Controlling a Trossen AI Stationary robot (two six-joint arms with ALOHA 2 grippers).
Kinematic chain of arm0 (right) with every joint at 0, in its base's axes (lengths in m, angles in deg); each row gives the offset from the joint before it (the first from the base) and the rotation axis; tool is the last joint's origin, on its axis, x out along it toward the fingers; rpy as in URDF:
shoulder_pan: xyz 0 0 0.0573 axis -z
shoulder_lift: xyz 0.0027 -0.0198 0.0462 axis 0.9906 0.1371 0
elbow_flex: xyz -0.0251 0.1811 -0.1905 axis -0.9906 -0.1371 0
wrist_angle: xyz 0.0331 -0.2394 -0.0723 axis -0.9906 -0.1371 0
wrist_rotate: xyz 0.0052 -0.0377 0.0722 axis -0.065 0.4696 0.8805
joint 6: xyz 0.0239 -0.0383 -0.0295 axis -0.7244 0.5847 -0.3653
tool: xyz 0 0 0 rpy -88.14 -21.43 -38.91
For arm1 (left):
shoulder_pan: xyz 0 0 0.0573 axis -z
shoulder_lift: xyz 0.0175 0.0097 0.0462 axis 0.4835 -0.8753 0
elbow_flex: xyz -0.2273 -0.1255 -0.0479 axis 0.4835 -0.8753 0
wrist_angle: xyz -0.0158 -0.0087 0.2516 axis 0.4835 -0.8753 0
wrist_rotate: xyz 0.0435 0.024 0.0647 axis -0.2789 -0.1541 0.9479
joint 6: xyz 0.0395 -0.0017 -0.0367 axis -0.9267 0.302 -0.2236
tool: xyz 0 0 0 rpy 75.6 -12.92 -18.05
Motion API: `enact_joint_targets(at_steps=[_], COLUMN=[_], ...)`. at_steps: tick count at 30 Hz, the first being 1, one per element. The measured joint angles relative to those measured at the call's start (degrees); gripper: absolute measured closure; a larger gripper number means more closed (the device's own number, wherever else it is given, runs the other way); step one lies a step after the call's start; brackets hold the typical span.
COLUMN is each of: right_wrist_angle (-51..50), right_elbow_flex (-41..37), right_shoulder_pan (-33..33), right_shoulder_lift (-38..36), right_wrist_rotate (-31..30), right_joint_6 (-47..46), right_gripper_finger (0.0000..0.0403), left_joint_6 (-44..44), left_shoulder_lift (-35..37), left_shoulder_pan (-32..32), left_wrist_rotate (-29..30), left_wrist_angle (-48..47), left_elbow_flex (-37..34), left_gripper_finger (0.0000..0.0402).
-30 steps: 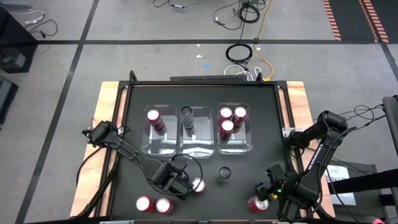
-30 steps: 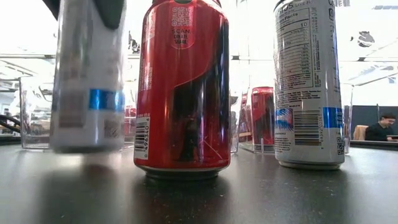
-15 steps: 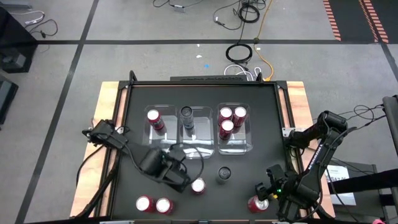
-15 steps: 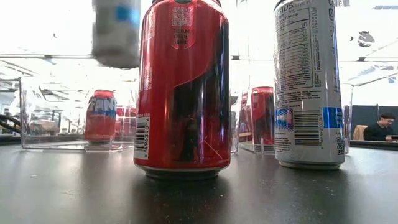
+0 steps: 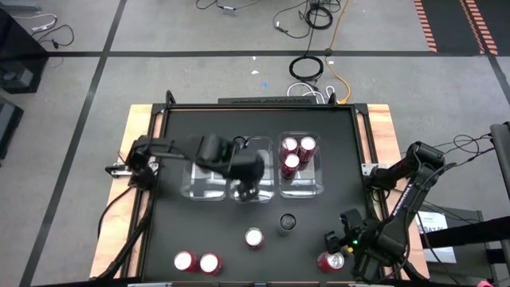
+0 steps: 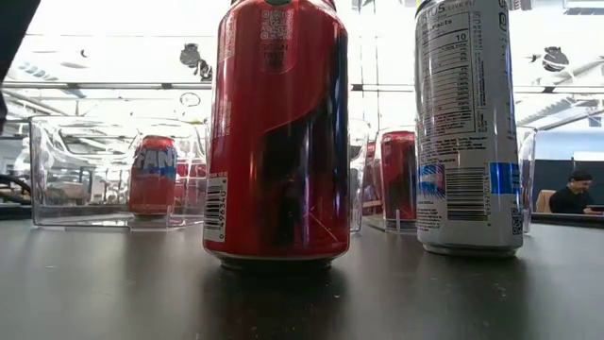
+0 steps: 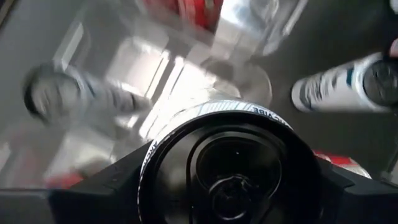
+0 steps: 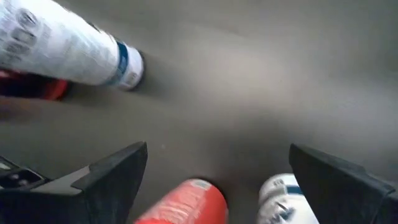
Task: Sort soda cans
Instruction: Put the top left white blue soda can into the middle transparent bin
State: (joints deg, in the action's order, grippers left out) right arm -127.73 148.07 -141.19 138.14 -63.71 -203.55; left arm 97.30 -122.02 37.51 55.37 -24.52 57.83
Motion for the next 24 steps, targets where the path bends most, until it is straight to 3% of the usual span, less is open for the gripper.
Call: enact_joint_targets(at_steps=[6,14,24], right_wrist_angle=[1.3,2.0,4.5], right_elbow_flex=[0.0,0.0,0.0], right_shoulder_pan=[1.4,2.5,3.8], right_shoulder_lift=[0.0,0.0,0.0], right_wrist_rotate=[-3.0,-2.9,-2.8], right_joint_6=[0.0,0.0,0.0], right_gripper_finger=[0.0018,0.0018,0.0018], left_joint_6=[-12.6,-25.2,-31.5], left_shoulder_lift=[-1.9,-8.2,-13.5], left_shoulder_pan=[-9.1,-15.5,-20.2], left_wrist_rotate=[-3.8,-5.0,-7.0], left_wrist_angle=[5.7,5.0,8.5], left_elbow_flex=[0.0,0.0,-0.1], left_gripper_finger=[0.0116,0.0116,0.0116])
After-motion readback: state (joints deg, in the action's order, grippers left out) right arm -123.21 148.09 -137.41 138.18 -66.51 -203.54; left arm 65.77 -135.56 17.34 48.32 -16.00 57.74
